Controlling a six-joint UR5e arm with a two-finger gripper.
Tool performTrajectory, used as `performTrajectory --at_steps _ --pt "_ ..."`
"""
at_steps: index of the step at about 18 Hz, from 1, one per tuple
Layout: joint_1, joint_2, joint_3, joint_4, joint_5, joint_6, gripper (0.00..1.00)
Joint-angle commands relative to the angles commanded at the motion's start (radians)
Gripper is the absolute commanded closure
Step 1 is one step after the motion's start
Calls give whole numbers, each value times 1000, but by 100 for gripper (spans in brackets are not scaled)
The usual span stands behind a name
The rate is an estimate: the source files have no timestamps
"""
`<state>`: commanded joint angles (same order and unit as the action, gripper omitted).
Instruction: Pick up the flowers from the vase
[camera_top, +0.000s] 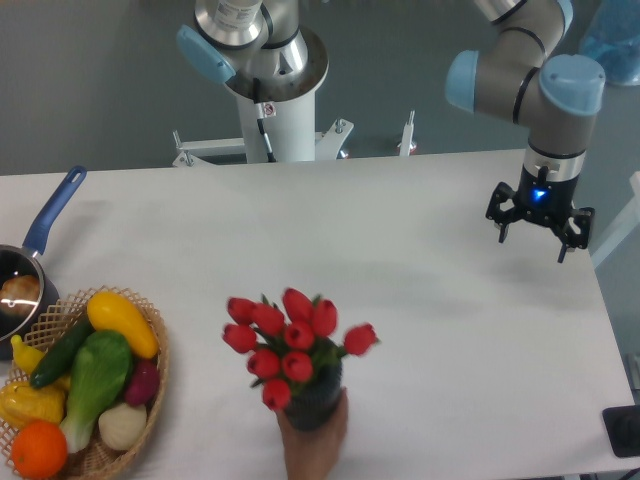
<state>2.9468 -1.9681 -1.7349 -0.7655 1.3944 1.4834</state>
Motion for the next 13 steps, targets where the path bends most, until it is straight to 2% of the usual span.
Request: performTrajectory --at_steps 6,9,12,13 --pt "3 -17 6 11 -8 -12 0" --pt "23 -23 -20 11 -95 -12 0" --pt "5 4 -47 14 -110 -14 0" --pt "-33 29 -54 14 -117 -14 0"
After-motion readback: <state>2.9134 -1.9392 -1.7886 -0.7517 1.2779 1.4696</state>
